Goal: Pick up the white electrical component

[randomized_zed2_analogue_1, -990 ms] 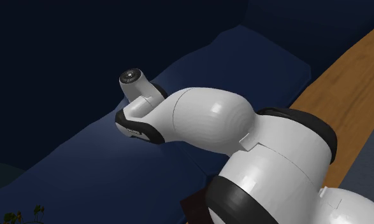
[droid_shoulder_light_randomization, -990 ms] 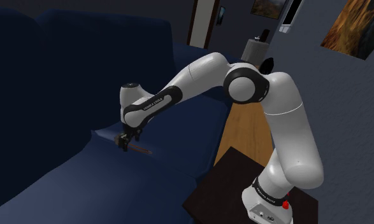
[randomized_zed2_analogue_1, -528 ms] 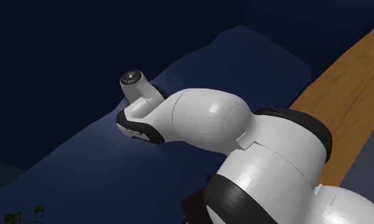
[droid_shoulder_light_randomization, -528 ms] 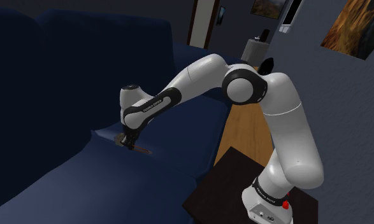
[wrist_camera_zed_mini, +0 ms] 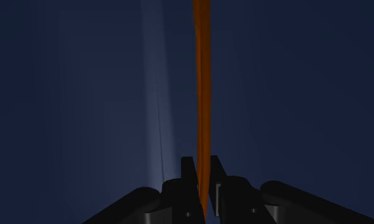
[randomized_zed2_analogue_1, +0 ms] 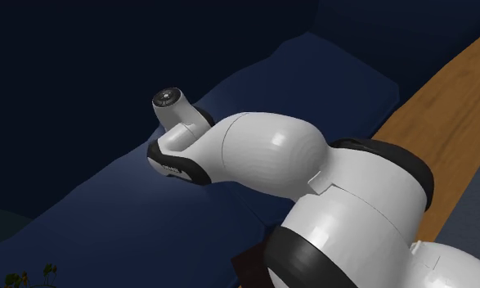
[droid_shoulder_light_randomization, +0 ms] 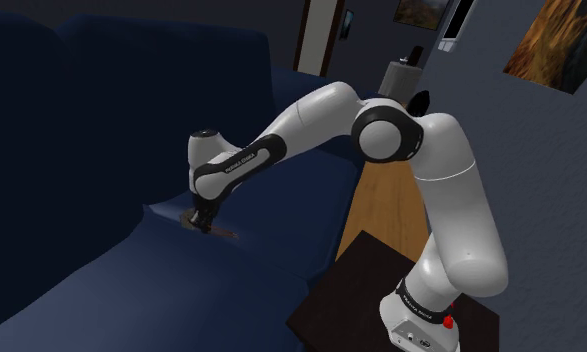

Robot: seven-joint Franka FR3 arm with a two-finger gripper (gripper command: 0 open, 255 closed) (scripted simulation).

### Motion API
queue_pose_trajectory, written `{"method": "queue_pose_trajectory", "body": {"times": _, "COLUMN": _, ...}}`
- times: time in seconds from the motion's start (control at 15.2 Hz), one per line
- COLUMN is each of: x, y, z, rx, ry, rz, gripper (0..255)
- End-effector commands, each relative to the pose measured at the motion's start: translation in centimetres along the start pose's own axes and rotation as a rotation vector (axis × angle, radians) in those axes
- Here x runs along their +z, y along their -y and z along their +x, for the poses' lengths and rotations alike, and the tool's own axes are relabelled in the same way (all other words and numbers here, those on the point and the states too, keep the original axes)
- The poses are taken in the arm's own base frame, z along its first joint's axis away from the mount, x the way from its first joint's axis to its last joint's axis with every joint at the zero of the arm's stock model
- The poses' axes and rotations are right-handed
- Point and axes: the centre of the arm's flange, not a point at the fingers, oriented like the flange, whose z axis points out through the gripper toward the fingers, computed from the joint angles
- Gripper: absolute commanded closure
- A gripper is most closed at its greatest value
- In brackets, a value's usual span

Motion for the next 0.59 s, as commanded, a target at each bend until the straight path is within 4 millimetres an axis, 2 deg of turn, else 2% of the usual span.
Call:
{"method": "queue_pose_trajectory", "body": {"times": 0.0, "x": -1.0, "y": 0.0, "z": 0.0, "rx": 0.0, "ry": 0.0, "rz": 0.0, "gripper": 255}}
{"method": "queue_pose_trajectory", "body": {"times": 0.53, "x": -5.3, "y": 0.2, "z": -0.2, "rx": 0.0, "ry": 0.0, "rz": 0.0, "gripper": 255}}
